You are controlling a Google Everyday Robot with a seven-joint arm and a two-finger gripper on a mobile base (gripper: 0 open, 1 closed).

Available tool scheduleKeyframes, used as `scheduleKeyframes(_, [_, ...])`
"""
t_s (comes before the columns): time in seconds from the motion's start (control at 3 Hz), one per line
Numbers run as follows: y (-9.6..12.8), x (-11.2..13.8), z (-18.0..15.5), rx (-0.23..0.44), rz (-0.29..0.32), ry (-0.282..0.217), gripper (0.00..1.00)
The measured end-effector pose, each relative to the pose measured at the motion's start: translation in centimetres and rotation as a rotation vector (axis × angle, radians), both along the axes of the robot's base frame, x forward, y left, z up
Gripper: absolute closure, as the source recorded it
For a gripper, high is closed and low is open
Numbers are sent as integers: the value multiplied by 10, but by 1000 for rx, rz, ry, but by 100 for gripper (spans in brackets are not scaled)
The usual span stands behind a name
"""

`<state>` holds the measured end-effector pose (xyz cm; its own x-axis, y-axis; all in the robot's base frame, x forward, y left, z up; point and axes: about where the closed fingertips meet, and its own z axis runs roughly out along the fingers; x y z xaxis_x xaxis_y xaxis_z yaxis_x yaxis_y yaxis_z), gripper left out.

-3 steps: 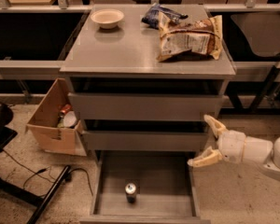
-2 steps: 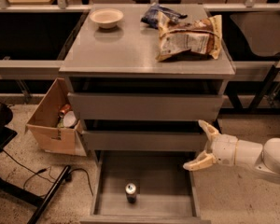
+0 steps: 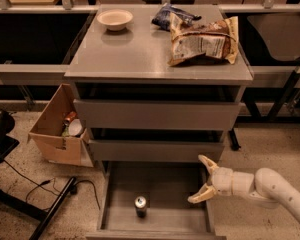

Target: Pick redbull can from bottom drawer and place on counter

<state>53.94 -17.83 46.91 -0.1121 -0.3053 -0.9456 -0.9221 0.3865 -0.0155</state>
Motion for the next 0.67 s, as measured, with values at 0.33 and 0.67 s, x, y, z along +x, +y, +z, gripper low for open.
scheduleKeyframes(0.33, [26,19,-99,61,14,-8,0])
scheduleKeyframes(0.67, [32,17,-106,62,22,-2,0])
